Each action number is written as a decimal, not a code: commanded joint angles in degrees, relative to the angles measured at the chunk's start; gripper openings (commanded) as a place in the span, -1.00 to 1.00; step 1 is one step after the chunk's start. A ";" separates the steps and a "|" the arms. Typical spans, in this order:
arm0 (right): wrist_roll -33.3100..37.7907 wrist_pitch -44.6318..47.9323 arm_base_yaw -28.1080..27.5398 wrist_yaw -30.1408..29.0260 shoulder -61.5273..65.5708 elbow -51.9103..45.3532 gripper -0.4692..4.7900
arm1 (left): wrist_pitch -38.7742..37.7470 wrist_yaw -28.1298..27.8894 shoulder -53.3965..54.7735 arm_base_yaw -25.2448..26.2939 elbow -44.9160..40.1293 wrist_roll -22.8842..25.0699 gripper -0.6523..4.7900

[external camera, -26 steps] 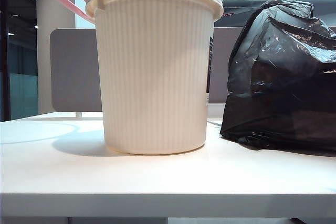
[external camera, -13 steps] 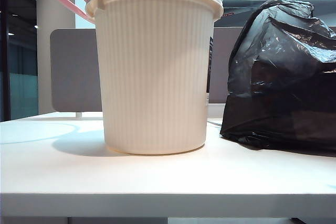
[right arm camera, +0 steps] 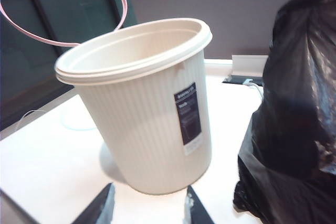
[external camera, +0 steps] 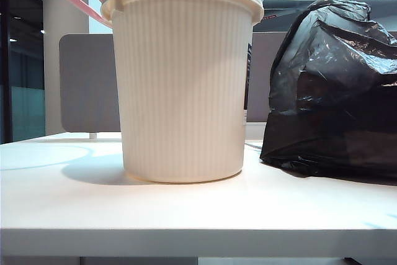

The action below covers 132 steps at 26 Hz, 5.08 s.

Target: Open the ring lid of the trash can, pull out the black garbage bag inside, and place it on the table.

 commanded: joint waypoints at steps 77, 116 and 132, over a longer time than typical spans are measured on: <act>-1.01 2.03 0.09 35.45 -9.35 -23.02 -0.67 | 20.48 -3.56 0.00 0.11 -23.41 -6.01 -0.78; -1.77 1.57 0.07 36.79 -9.38 -25.03 -0.67 | 19.61 0.15 -0.02 0.00 -29.55 -7.69 -0.78; -1.46 1.55 0.07 36.70 -9.38 -25.00 -0.65 | 17.18 0.07 0.00 -0.02 -30.05 -7.89 -0.78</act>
